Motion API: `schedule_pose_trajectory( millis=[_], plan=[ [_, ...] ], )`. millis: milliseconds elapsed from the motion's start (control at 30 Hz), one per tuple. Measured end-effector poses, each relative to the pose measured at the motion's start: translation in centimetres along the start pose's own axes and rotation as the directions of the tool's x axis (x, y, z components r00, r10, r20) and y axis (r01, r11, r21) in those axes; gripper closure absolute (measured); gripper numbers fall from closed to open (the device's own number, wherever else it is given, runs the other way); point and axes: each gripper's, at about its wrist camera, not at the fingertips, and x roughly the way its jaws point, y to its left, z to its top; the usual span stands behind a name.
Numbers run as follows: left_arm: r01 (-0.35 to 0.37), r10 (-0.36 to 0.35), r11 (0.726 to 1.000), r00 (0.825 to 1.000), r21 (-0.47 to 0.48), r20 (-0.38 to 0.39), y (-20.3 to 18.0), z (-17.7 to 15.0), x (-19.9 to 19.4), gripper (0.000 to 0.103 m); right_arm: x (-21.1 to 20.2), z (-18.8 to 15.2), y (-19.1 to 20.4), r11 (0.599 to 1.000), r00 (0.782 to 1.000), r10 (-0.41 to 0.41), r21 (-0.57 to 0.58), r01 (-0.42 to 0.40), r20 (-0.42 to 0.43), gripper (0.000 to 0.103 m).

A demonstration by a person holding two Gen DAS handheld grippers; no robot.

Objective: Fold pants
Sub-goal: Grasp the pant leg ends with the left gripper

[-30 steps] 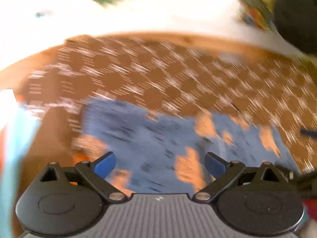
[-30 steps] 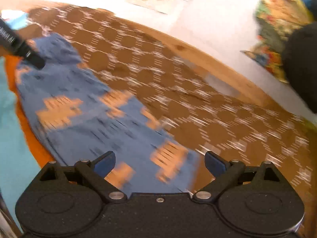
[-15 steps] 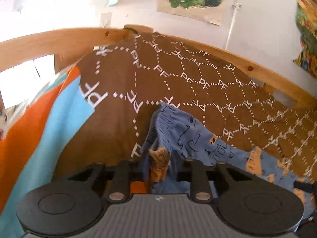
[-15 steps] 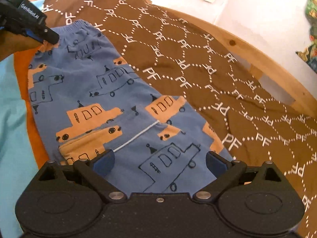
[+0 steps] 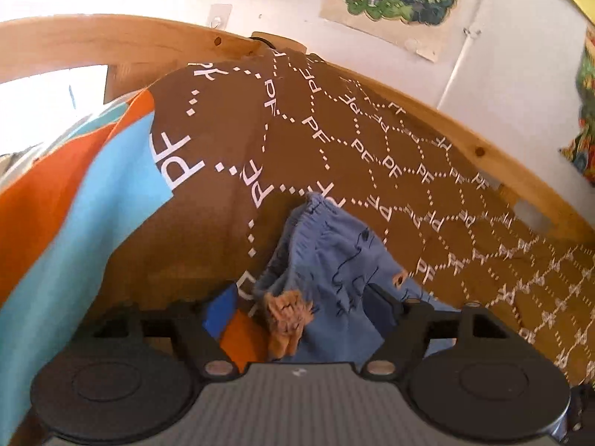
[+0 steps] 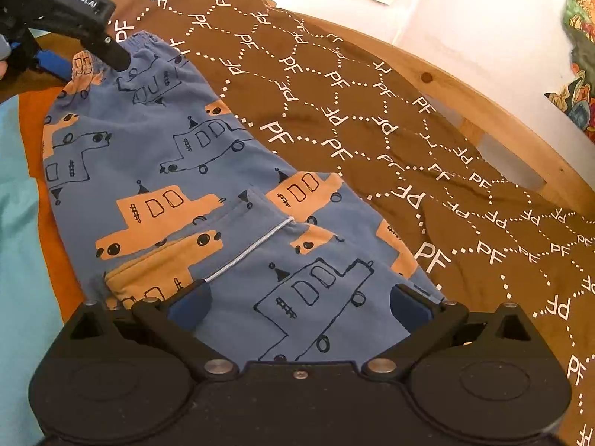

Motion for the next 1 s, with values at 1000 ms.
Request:
schedule_pose_trajectory(
  millis=[1000],
  plan=[
    [-0.002, 0.000, 0.991, 1.000, -0.136, -0.009, 1.8, 0.0, 0.1, 0.077, -0.8, 0.8, 5.2, 0.973, 0.988, -0.093, -0.198, 0.116, 0.123, 0.001]
  ],
)
